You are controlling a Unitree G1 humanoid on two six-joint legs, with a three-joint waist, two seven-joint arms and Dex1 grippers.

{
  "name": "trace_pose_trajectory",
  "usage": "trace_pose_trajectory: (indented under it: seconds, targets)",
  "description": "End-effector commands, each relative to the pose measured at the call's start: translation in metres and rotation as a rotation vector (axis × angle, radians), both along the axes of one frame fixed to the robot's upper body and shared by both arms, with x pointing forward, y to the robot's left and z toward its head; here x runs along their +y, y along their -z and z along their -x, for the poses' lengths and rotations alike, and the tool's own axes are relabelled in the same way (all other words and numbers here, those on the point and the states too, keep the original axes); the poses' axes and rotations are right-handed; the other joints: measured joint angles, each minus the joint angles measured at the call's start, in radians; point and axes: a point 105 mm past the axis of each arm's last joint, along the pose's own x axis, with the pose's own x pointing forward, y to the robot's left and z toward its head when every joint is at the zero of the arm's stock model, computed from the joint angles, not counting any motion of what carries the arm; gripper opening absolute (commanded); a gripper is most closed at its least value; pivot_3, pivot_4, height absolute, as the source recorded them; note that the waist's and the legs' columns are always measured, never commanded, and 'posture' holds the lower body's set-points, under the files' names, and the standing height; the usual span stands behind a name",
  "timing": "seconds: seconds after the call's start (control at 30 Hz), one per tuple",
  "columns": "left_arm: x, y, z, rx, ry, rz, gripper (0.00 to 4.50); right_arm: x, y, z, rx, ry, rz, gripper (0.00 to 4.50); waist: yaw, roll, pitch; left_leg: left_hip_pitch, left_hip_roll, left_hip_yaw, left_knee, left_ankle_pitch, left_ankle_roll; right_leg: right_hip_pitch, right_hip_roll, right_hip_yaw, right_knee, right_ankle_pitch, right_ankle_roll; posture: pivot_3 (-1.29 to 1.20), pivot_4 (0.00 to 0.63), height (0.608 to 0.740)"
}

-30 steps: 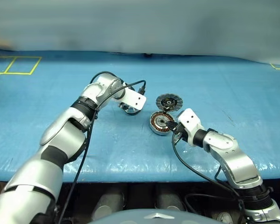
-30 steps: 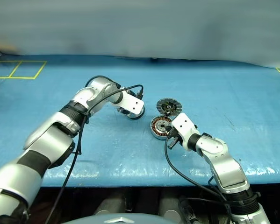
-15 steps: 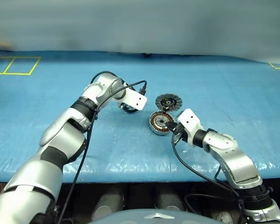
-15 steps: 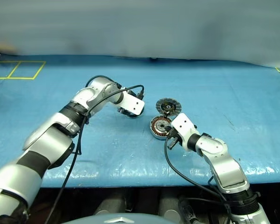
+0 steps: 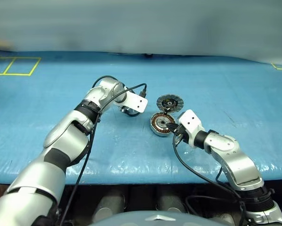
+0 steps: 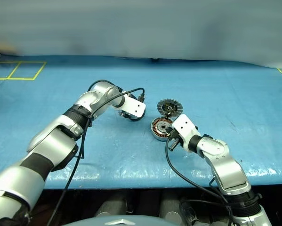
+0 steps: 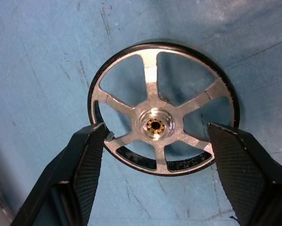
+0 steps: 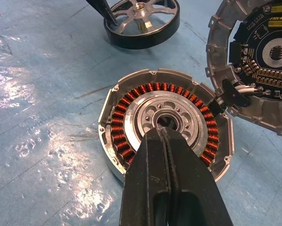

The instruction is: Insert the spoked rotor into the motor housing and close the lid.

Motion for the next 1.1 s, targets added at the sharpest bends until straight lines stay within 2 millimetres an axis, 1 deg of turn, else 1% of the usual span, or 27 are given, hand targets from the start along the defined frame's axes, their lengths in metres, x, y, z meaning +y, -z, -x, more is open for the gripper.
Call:
trace_pose_trajectory:
  seconds: [0.03, 0.13, 0.17, 0.2, 0.47, 0.57, 0.63, 0.67, 0.8, 0.93, 1.1]
  targets:
    - [0.001, -0.003, -0.002, -0.004, -0.019, 0.022, 3.64, 0.004, -0.008, 0.000, -0.034, -0.020, -0.005, 0.00, 0.000, 0.000, 0.000, 0.000, 0.000, 0.000, 0.000, 0.000, 0.000, 0.000, 0.000, 0.000, 0.000, 0.000, 0.000, 0.00, 0.150, 0.740]
    - [0.001, 0.000, -0.001, 0.008, -0.024, 0.025, 3.64, 0.005, -0.008, 0.000, -0.035, -0.021, -0.006, 0.00, 0.000, 0.000, 0.000, 0.000, 0.000, 0.000, 0.000, 0.000, 0.000, 0.000, 0.000, 0.000, 0.000, 0.000, 0.000, 0.00, 0.150, 0.740]
    - [0.001, 0.001, -0.001, 0.009, -0.025, 0.025, 3.26, 0.005, -0.008, 0.000, -0.036, -0.022, -0.006, 0.00, 0.000, 0.000, 0.000, 0.000, 0.000, 0.000, 0.000, 0.000, 0.000, 0.000, 0.000, 0.000, 0.000, 0.000, 0.000, 0.00, 0.150, 0.740]
    - [0.002, 0.002, -0.001, 0.012, -0.026, 0.024, 3.09, 0.005, -0.008, 0.000, -0.037, -0.022, -0.007, 0.00, 0.000, 0.000, 0.000, 0.000, 0.000, 0.000, 0.000, 0.000, 0.000, 0.000, 0.000, 0.000, 0.000, 0.000, 0.000, 0.00, 0.150, 0.740]
    - [0.001, 0.007, 0.001, 0.021, -0.021, 0.016, 3.09, 0.005, -0.009, 0.000, -0.041, -0.019, -0.008, 0.00, 0.000, 0.000, 0.000, 0.000, 0.000, 0.000, 0.000, 0.000, 0.000, 0.000, 0.000, 0.000, 0.000, 0.000, 0.000, 0.00, 0.150, 0.740]
    - [0.000, 0.012, 0.003, 0.033, -0.014, 0.018, 2.52, 0.005, -0.010, -0.001, -0.043, -0.016, -0.010, 0.00, 0.000, 0.000, 0.000, 0.000, 0.000, 0.000, 0.000, 0.000, 0.000, 0.000, 0.000, 0.000, 0.000, 0.000, 0.000, 0.00, 0.150, 0.740]
    - [0.003, 0.014, 0.002, 0.031, -0.022, 0.018, 1.87, 0.005, -0.010, -0.001, -0.044, -0.013, -0.010, 0.00, 0.000, 0.001, 0.000, 0.000, 0.000, 0.000, 0.000, 0.000, 0.000, 0.000, 0.000, 0.000, 0.000, 0.000, 0.000, 0.00, 0.150, 0.740]
    - [0.004, 0.015, 0.002, 0.028, -0.029, 0.019, 1.70, 0.004, -0.010, -0.001, -0.045, -0.013, -0.010, 0.00, 0.000, 0.001, 0.000, 0.001, 0.000, 0.000, 0.000, 0.000, 0.000, 0.000, 0.000, 0.000, 0.000, 0.000, 0.000, 0.00, 0.150, 0.740]
    - [0.010, 0.018, 0.001, 0.022, -0.031, -0.002, 1.71, 0.004, -0.011, -0.001, -0.049, -0.010, -0.013, 0.00, 0.000, 0.001, 0.000, 0.001, 0.000, 0.000, 0.000, 0.000, 0.000, 0.001, 0.000, 0.000, 0.000, 0.000, 0.000, 0.00, 0.150, 0.740]
    - [0.012, 0.014, -0.002, -0.015, -0.037, 0.039, 1.71, 0.004, -0.014, -0.002, -0.059, -0.006, -0.027, 0.00, 0.000, 0.001, 0.000, 0.001, 0.000, 0.000, 0.001, 0.000, 0.000, 0.001, 0.000, 0.000, 0.000, 0.000, 0.000, 0.00, 0.150, 0.740]
    - [0.017, 0.004, -0.003, -0.040, -0.043, 0.188, 1.71, 0.000, -0.023, -0.001, -0.084, 0.012, -0.090, 0.00, -0.002, 0.001, 0.000, 0.001, 0.000, 0.000, 0.001, 0.000, 0.000, 0.001, 0.000, 0.000, 0.000, 0.000, 0.000, 0.00, 0.150, 0.740]
